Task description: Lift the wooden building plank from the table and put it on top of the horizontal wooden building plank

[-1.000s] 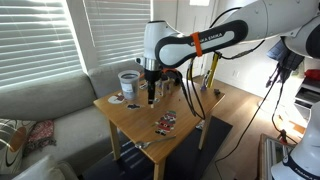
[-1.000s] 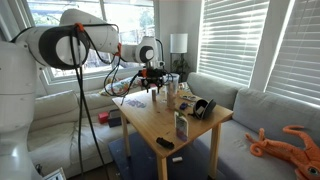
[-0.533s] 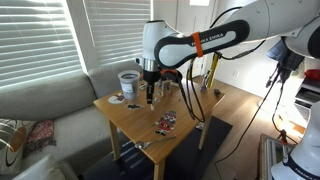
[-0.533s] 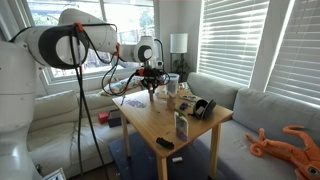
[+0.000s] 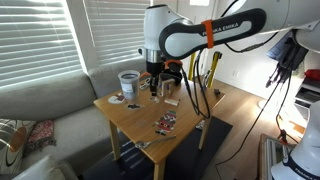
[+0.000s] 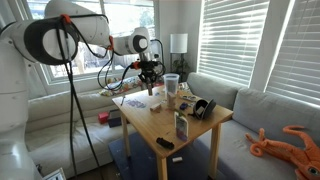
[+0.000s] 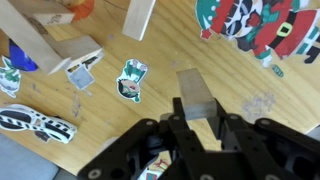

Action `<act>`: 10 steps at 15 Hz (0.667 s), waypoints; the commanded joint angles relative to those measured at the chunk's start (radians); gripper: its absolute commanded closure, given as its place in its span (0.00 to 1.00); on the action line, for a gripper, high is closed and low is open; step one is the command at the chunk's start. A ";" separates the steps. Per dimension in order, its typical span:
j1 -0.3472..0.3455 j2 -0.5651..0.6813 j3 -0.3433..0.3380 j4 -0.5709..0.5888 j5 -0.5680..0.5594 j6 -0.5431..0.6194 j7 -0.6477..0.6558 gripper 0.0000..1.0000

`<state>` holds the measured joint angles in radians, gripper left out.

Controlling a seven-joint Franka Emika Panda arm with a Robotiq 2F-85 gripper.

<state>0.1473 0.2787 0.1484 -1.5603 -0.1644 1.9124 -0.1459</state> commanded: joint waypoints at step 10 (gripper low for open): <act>-0.062 -0.250 -0.076 -0.146 0.032 0.027 0.196 0.93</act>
<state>0.1194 0.0184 0.1002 -1.7470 -0.1664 1.9252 -0.0131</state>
